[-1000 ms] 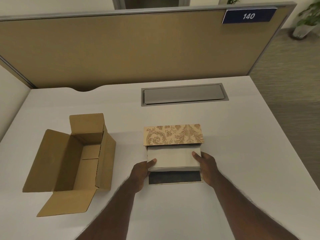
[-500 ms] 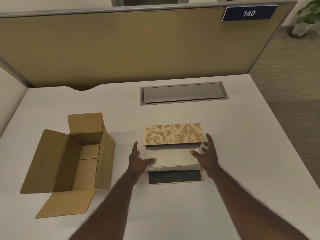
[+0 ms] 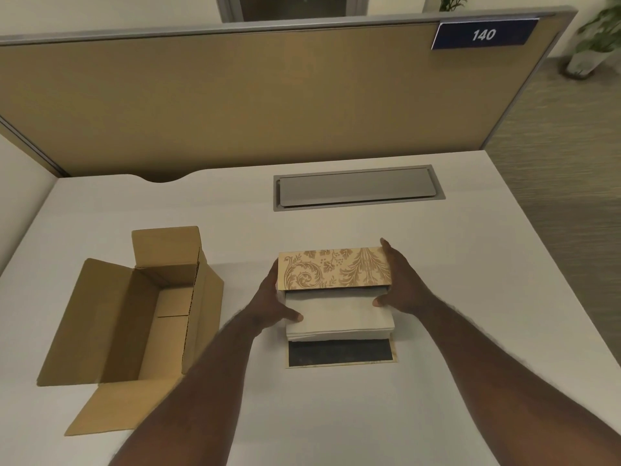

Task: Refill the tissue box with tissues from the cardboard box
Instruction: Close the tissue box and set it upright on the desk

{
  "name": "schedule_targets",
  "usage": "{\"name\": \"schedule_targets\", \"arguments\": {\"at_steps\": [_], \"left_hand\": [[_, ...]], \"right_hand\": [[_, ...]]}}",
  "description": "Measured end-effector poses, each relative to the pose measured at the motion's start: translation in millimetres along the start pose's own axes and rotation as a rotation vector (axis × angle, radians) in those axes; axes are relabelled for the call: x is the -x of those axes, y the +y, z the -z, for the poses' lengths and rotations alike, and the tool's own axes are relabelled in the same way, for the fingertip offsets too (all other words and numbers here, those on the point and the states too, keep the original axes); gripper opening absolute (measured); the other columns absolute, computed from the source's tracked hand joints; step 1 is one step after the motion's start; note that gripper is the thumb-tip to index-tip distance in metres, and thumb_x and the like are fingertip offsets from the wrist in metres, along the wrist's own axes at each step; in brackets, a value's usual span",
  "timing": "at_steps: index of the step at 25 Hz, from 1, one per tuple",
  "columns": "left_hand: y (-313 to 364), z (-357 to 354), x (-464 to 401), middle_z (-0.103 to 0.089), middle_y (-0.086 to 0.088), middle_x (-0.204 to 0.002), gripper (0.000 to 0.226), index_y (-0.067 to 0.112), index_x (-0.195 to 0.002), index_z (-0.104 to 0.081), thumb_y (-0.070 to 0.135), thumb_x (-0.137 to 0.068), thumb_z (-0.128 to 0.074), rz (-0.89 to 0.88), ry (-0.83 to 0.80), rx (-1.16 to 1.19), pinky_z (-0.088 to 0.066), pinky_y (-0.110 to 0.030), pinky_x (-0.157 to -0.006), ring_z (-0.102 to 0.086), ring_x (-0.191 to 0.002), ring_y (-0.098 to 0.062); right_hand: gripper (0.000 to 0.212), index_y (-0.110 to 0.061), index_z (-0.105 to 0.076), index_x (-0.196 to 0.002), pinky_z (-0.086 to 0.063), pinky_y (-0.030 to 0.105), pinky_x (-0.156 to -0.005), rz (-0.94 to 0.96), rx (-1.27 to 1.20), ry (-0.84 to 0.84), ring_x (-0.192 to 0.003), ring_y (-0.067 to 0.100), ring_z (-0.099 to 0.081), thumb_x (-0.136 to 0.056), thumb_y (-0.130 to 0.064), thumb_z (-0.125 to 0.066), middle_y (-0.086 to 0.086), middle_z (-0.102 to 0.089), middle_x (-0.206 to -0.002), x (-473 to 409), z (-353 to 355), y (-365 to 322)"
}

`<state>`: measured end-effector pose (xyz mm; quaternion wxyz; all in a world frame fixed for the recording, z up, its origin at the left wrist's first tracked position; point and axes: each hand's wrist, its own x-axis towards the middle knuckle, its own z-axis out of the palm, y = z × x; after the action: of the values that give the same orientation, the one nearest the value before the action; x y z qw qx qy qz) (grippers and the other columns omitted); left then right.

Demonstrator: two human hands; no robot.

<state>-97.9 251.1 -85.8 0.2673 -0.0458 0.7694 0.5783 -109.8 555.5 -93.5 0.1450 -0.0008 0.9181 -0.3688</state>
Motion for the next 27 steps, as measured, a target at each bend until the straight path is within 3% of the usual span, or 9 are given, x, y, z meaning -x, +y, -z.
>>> {"name": "schedule_targets", "arguments": {"at_steps": [4,8,12,15,18,22,24,27], "left_hand": [[-3.9,-0.8,-1.8,-0.051,0.009,-0.137,0.127,0.033,-0.152,-0.013,-0.018,-0.057,-0.082,0.042,-0.022,0.042,-0.05,-0.023,-0.085,-0.043,-0.131,-0.021],[-1.7,-2.0,-8.2,-0.047,0.023,-0.128,0.141,0.037,-0.151,0.004,-0.015,-0.053,-0.082,-0.003,-0.052,-0.027,-0.05,-0.023,-0.087,-0.04,-0.127,-0.012],[-4.3,-1.8,-6.5,-0.05,0.016,-0.13,0.135,0.034,-0.15,-0.003,-0.01,-0.053,-0.086,-0.022,-0.007,-0.08,-0.052,-0.035,-0.094,-0.044,-0.126,-0.017],[-10.5,-2.9,0.0,-0.056,0.012,-0.128,0.128,0.033,-0.149,-0.009,-0.003,-0.055,-0.088,-0.049,0.062,-0.121,-0.053,-0.03,-0.092,-0.052,-0.12,-0.014],[-17.5,-6.0,9.9,-0.06,0.021,-0.119,0.113,0.04,-0.14,-0.016,0.009,-0.058,-0.088,-0.1,0.115,-0.167,-0.051,-0.009,-0.077,-0.059,-0.108,0.001],[-23.6,-16.6,23.8,-0.062,0.028,-0.106,0.1,0.043,-0.135,-0.018,0.02,-0.066,-0.086,-0.15,0.187,-0.216,-0.056,-0.012,-0.068,-0.062,-0.099,0.012],[-26.6,-20.9,28.8,-0.06,0.029,-0.106,0.1,0.039,-0.139,-0.016,0.02,-0.069,-0.085,-0.166,0.216,-0.236,-0.056,-0.012,-0.069,-0.06,-0.098,0.017],[-29.3,-24.5,33.3,-0.057,0.026,-0.112,0.099,0.036,-0.14,-0.014,0.019,-0.072,-0.083,-0.199,0.22,-0.251,-0.055,-0.011,-0.069,-0.059,-0.099,0.018]], "right_hand": [[0.136,-0.017,-0.001,-0.154,-0.036,0.025,-0.095,-0.094,-0.065,0.024,-0.137,0.028,-0.042,-0.055,-0.008,-0.094,0.009,-0.04,-0.152,0.1,-4.8,-2.1],[0.137,-0.021,-0.002,-0.154,-0.04,0.026,-0.09,-0.095,-0.075,0.021,-0.131,0.029,-0.047,-0.054,-0.005,-0.093,0.009,-0.044,-0.149,1.3,-2.4,-5.3],[0.128,-0.018,-0.009,-0.152,-0.045,0.021,-0.082,-0.042,-0.015,0.059,-0.12,0.028,-0.057,-0.055,-0.008,-0.093,0.008,-0.055,-0.138,7.6,-2.1,-13.1],[0.108,-0.019,-0.016,-0.146,-0.044,0.012,-0.065,-0.028,0.059,0.163,-0.1,0.025,-0.068,-0.064,-0.019,-0.087,0.005,-0.065,-0.121,18.9,-8.0,-17.8],[0.099,-0.025,-0.014,-0.144,-0.049,0.03,-0.071,-0.078,0.09,0.245,-0.093,0.029,-0.069,-0.07,-0.02,-0.08,0.007,-0.067,-0.115,34.6,-19.5,-17.6],[0.105,-0.031,-0.009,-0.146,-0.055,0.043,-0.08,-0.133,0.098,0.278,-0.1,0.032,-0.066,-0.069,-0.013,-0.078,0.006,-0.061,-0.123,54.2,-34.7,-17.4],[0.103,-0.033,-0.01,-0.146,-0.055,0.043,-0.082,-0.098,0.056,0.271,-0.106,0.032,-0.064,-0.069,-0.014,-0.075,0.003,-0.058,-0.13,59.9,-37.9,-14.2],[0.096,-0.037,-0.017,-0.142,-0.051,0.028,-0.077,-0.006,-0.076,0.228,-0.106,0.02,-0.064,-0.067,-0.021,-0.075,-0.008,-0.06,-0.125,64.5,-33.7,-10.4]]}}
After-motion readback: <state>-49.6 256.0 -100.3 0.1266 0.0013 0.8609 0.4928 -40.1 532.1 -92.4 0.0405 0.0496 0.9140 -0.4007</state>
